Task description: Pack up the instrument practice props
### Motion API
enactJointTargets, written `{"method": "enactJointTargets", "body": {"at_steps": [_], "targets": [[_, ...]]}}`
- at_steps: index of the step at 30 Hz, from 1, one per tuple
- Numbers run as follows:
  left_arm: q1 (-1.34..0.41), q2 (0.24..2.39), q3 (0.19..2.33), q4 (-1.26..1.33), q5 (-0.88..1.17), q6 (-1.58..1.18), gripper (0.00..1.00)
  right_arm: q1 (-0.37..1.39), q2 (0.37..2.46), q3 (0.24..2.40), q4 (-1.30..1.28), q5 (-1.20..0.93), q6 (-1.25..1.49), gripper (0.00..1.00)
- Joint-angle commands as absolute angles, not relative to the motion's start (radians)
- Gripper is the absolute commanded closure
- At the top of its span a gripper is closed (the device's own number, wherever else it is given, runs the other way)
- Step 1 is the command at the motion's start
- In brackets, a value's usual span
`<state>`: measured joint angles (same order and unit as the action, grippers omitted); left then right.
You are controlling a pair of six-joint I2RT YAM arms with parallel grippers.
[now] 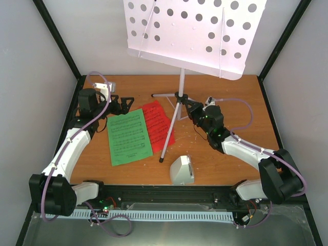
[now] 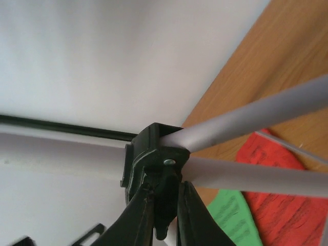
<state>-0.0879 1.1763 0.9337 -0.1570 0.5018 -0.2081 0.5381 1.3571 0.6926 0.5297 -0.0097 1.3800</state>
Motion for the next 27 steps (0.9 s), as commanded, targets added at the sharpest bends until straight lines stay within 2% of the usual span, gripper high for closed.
{"method": "enactJointTargets", "body": {"at_steps": [1,4,11,13,17,20,21,23,24,25,27], "targets": [[-0.091,1.18,0.937,-0.136,0.511,-0.198,0.01,0.554,1.347,0.687,0.523,0.003,0.981,0.97],[-0.091,1.181,0.938,-0.135,0.515,-0.199,0.0,0.569,1.334,0.671,0.495,0.049,0.733,0.97],[-0.091,1.174,0.936,-0.137,0.51,-0.198,0.0,0.572,1.293,0.67,0.42,0.011,0.127,0.93],[-0.091,1.175,0.936,-0.136,0.513,-0.197,0.0,0.59,1.281,0.669,0.385,0.005,-0.095,0.95],[-0.091,1.18,0.935,-0.133,0.525,-0.201,0.01,0.62,1.294,0.696,0.314,0.187,-0.334,0.92],[-0.09,1.177,0.933,-0.134,0.523,-0.201,0.0,0.62,1.279,0.711,0.299,0.194,-0.349,0.81],[-0.09,1.177,0.933,-0.133,0.521,-0.199,0.01,0.62,1.263,0.707,0.308,0.182,-0.329,0.74],[-0.091,1.175,0.934,-0.134,0.519,-0.199,0.01,0.62,1.218,0.691,0.322,0.143,-0.278,0.52],[-0.091,1.174,0.933,-0.135,0.518,-0.198,0.0,0.62,1.189,0.681,0.328,0.123,-0.253,0.45],[-0.091,1.172,0.934,-0.136,0.514,-0.197,0.0,0.619,1.156,0.666,0.332,0.104,-0.228,0.39],[-0.091,1.166,0.934,-0.139,0.503,-0.196,0.01,0.618,1.092,0.641,0.323,0.074,-0.199,0.34]]}}
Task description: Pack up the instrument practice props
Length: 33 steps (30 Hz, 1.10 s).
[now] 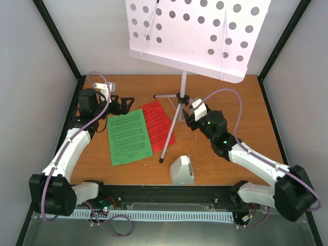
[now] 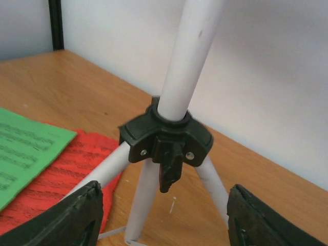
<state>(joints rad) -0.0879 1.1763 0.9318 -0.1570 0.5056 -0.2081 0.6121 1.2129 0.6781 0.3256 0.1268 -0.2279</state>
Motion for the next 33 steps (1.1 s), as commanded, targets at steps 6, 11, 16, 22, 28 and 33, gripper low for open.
{"method": "enactJointTargets", "body": {"at_steps": [6,11,16,22,28,33], "targets": [[-0.091,1.157,0.926,-0.125,0.512,-0.199,0.01,0.487,0.926,0.533,0.296,-0.03,-0.026,0.26],[-0.091,1.161,0.918,-0.107,0.583,-0.189,0.01,0.293,0.86,0.456,0.366,-0.247,0.189,0.21],[-0.114,1.196,0.932,-0.117,0.667,-0.23,0.06,0.155,0.907,0.456,0.51,-0.483,0.367,0.18],[-0.301,1.229,0.899,-0.008,0.738,-0.41,0.12,0.146,1.041,0.566,0.652,-0.646,0.421,0.19],[-0.423,1.331,0.874,0.093,0.752,-0.452,0.2,0.171,1.241,0.74,0.778,-0.764,0.467,0.26],[-0.464,1.427,0.856,0.166,0.818,-0.459,0.28,0.221,1.352,0.863,0.822,-0.796,0.449,0.33]]}}
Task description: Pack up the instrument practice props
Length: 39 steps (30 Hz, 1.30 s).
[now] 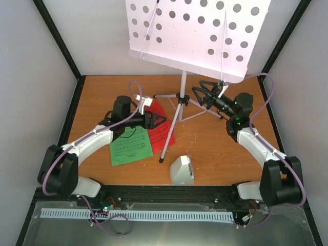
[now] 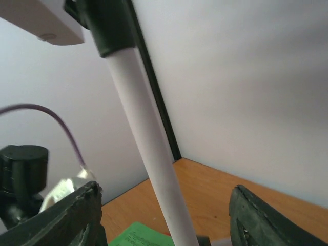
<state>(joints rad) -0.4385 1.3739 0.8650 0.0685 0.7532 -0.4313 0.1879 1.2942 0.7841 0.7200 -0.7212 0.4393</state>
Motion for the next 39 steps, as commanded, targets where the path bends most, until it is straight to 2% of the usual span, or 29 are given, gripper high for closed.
{"method": "enactJointTargets", "body": {"at_steps": [1,7,11,15,18,23,30,34,39], "targets": [[-0.469,1.441,0.857,0.172,0.823,-0.458,0.29,0.226,1.372,0.881,0.838,-0.802,0.455,0.34],[-0.489,1.497,0.867,0.196,0.837,-0.425,0.32,0.273,1.475,0.989,0.838,-0.843,0.434,0.35],[-0.491,1.554,0.873,0.213,0.858,-0.437,0.33,0.289,1.534,1.051,0.836,-0.879,0.428,0.44],[-0.5,1.586,0.85,0.305,0.898,-0.496,0.36,0.292,1.566,1.087,0.837,-0.89,0.424,0.48],[-0.505,1.604,0.876,0.272,0.892,-0.462,0.37,0.293,1.579,1.11,0.823,-0.88,0.408,0.49],[-0.513,1.648,0.936,0.198,0.871,-0.401,0.41,0.293,1.601,1.169,0.766,-0.886,0.372,0.58],[-0.535,1.688,0.972,0.156,0.859,-0.351,0.48,0.293,1.624,1.215,0.754,-0.905,0.373,0.62],[-0.545,1.702,0.981,0.152,0.857,-0.334,0.56,0.293,1.63,1.221,0.753,-0.909,0.374,0.68],[-0.567,1.704,0.984,0.155,0.83,-0.317,0.75,0.292,1.634,1.224,0.75,-0.918,0.365,0.86]]}}
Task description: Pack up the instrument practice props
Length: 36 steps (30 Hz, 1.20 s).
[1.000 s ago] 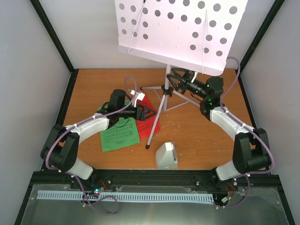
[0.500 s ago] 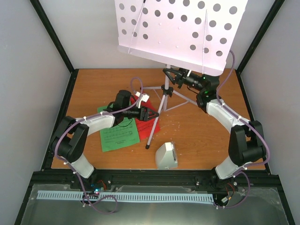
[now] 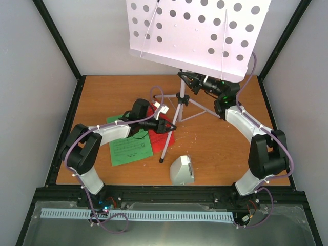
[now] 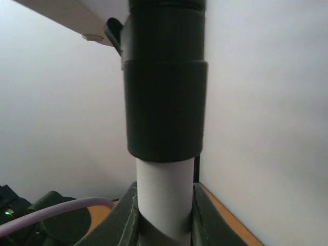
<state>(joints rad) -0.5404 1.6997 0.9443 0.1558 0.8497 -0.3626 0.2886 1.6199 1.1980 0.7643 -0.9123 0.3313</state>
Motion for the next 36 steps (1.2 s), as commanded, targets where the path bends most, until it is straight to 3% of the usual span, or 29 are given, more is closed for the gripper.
{"method": "enactJointTargets", "body": {"at_steps": [1,3,7,36], "targets": [[-0.573,1.7,0.982,0.156,0.819,-0.314,0.79,0.293,1.633,1.224,0.746,-0.919,0.362,0.92],[-0.585,1.692,0.979,0.156,0.797,-0.307,0.88,0.293,1.632,1.221,0.746,-0.921,0.359,0.97],[-0.596,1.672,0.969,0.16,0.758,-0.293,0.99,0.293,1.621,1.213,0.751,-0.924,0.358,0.97],[-0.598,1.429,0.921,0.454,0.631,-0.31,1.0,0.335,1.477,1.072,0.591,-0.941,0.267,0.97]]}}
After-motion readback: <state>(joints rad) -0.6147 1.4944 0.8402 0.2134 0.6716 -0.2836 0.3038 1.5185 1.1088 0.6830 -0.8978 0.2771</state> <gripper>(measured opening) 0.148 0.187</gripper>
